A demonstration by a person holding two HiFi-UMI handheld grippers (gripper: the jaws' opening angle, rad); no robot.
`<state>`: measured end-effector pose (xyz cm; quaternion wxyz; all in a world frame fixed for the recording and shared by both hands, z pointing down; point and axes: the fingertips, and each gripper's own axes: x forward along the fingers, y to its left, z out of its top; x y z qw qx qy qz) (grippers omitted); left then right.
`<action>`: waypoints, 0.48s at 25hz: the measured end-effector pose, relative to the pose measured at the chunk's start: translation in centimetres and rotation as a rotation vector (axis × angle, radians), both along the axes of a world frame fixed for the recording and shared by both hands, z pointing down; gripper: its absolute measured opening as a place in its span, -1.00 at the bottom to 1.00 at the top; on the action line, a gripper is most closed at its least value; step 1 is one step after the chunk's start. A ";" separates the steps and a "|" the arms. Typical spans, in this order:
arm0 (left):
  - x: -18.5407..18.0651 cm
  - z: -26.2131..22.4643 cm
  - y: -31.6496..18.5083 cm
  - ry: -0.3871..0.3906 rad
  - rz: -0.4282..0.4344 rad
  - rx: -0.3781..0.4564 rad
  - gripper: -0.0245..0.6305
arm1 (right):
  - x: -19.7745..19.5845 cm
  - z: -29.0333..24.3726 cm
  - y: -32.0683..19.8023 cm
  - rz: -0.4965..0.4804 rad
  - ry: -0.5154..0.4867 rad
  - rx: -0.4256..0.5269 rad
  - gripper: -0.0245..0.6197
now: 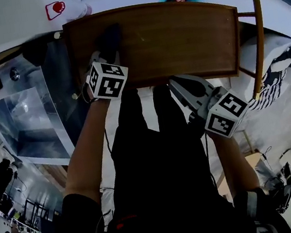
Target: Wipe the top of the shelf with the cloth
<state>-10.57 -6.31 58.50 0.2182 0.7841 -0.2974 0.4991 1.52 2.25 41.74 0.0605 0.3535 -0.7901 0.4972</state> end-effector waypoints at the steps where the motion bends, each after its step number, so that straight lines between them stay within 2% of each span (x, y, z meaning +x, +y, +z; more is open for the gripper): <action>1: 0.5 0.0 0.1 0.001 0.006 -0.001 -0.78 | 0.4 0.0 0.1 0.006 -0.001 -0.001 -0.91; 12: 5.6 0.1 0.6 0.007 0.055 -0.003 -0.78 | 4.9 0.1 1.4 0.067 -0.008 0.001 -0.91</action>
